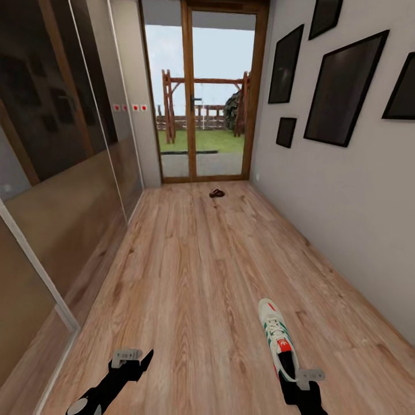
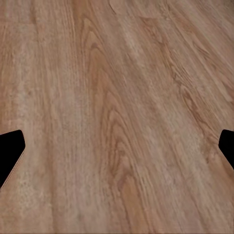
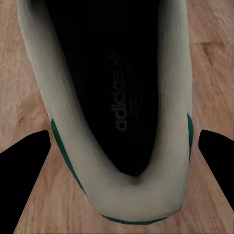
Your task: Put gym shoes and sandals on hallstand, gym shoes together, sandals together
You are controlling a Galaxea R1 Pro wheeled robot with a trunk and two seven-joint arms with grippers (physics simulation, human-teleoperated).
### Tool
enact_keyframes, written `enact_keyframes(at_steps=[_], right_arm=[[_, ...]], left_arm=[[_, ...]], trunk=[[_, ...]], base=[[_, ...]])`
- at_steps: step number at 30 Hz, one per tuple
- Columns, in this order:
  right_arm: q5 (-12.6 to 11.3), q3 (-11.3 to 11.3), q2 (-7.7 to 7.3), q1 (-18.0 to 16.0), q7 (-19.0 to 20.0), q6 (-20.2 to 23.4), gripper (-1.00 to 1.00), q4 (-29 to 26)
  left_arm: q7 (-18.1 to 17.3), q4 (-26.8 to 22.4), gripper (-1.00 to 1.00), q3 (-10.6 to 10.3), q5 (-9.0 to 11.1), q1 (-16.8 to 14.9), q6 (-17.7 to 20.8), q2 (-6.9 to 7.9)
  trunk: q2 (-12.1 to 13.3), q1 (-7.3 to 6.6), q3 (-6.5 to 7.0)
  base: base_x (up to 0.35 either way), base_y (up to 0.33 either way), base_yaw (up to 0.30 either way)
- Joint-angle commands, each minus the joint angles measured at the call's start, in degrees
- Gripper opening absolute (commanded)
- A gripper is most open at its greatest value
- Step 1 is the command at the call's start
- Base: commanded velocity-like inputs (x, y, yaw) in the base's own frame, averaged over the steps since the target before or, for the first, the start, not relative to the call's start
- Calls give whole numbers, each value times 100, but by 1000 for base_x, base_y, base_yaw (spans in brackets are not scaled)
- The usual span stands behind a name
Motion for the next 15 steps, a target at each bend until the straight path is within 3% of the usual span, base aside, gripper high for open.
enact_keyframes(at_steps=[1,15], right_arm=[[-50,44,-3,-4,6,-19,-100,4],[-39,54,-2,-2,11,-19,-100,13]], left_arm=[[-33,3,100,44,-59,-6,-33,-5],[-33,3,100,44,-57,-6,-33,-13]], trunk=[[-2,2,-5],[-2,2,-5]], base=[[339,0,0],[338,0,0]])
